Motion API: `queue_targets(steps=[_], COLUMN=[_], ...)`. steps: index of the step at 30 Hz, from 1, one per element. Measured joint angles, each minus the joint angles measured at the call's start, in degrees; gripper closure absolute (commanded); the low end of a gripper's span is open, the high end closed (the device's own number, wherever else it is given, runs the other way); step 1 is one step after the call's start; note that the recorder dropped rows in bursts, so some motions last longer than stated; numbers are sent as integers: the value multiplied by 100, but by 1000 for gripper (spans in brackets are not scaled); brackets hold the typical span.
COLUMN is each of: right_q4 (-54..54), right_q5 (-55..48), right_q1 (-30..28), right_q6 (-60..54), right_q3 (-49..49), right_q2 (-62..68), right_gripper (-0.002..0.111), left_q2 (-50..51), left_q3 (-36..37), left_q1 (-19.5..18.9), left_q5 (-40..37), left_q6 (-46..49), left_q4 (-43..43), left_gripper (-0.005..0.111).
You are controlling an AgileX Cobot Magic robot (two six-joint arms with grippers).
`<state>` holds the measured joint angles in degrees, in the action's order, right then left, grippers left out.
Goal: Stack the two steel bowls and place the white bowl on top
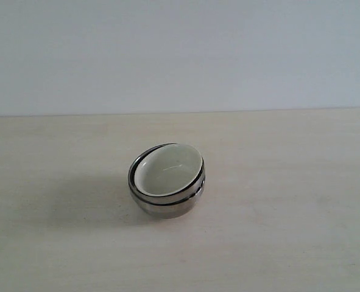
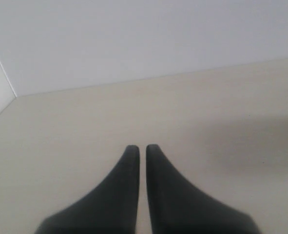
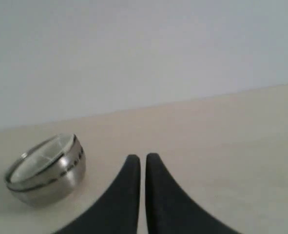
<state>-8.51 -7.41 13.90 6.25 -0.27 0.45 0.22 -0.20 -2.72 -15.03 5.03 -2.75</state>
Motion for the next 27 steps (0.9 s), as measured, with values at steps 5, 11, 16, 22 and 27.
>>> queue_targets(steps=[5, 11, 16, 22, 27], right_q4=[65, 133, 174, 161, 161], right_q5=[-772, -1266, -1288, -1299, -1299], right_q1=[-279, -318, -318, -318, -318], right_q6=[-721, -1016, -1292, -1326, -1326], right_q3=[0, 14, 29, 29, 29], right_q2=[-8, -8, -8, -8, -8], right_gripper=[108, 108, 108, 108, 108], left_q2=[0, 0, 0, 0, 0], left_q3=[0, 0, 0, 0, 0], left_q1=[0, 0, 0, 0, 0], left_q5=[0, 0, 0, 0, 0], left_q6=[0, 0, 0, 0, 0], left_q4=[0, 0, 0, 0, 0], left_gripper=[103, 103, 103, 103, 103])
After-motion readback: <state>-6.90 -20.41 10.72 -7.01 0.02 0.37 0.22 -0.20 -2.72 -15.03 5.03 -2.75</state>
